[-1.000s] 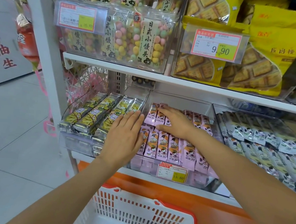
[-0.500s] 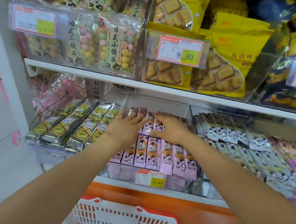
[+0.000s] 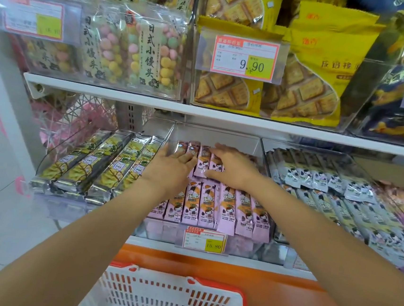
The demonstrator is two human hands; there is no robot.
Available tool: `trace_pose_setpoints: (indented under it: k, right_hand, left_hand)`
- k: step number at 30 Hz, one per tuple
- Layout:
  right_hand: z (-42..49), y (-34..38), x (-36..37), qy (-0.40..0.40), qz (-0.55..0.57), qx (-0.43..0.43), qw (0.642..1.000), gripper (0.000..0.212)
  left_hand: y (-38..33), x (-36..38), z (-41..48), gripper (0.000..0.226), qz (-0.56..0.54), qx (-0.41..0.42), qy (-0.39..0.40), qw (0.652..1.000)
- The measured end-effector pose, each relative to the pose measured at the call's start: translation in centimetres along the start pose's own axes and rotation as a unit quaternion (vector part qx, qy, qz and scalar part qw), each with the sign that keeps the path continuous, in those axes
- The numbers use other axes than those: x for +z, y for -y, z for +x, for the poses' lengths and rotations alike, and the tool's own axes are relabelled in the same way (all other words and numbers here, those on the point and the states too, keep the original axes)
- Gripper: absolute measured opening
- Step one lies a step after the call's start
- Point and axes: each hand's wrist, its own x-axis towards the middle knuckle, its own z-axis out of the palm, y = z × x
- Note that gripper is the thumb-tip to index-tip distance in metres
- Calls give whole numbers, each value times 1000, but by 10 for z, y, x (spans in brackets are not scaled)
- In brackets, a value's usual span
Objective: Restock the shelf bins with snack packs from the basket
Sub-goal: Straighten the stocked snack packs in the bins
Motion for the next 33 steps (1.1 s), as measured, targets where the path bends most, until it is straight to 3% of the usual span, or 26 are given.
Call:
trace_pose_setpoints:
  k: [5, 8, 12, 15, 20, 23, 26, 33]
  right_hand:
    - [-9, -10, -1, 24, 3, 15, 1000, 64]
    - [-12, -4, 0, -16, 49, 13, 999, 68]
    - [-11, 43, -16, -112, 102, -83, 985, 61]
    - [-14, 90, -18, -86, 95, -149, 980, 60]
    - [-11, 150, 5, 21, -35, -173, 984, 75]
    - [-1, 173, 18, 54, -102, -148, 982, 93]
    - [9, 188, 24, 94, -171, -133, 972, 108]
    - [9, 197, 21, 109, -105, -145, 978, 101]
  left_hand:
    - [0, 1, -3, 61, -9, -9, -29, 1000]
    - [5, -1, -15, 54, -94, -25, -119, 988]
    - [33, 11, -54, 58, -158, -116, -253, 947]
    - [61, 31, -91, 63, -150, -213, -214, 941]
    - [92, 54, -127, 70, -171, -302, -128, 929]
    - [103, 64, -136, 87, -174, -295, -144, 928]
    - [109, 74, -138, 81, -178, -273, -156, 933]
    - [118, 85, -141, 74, -206, -225, -195, 932]
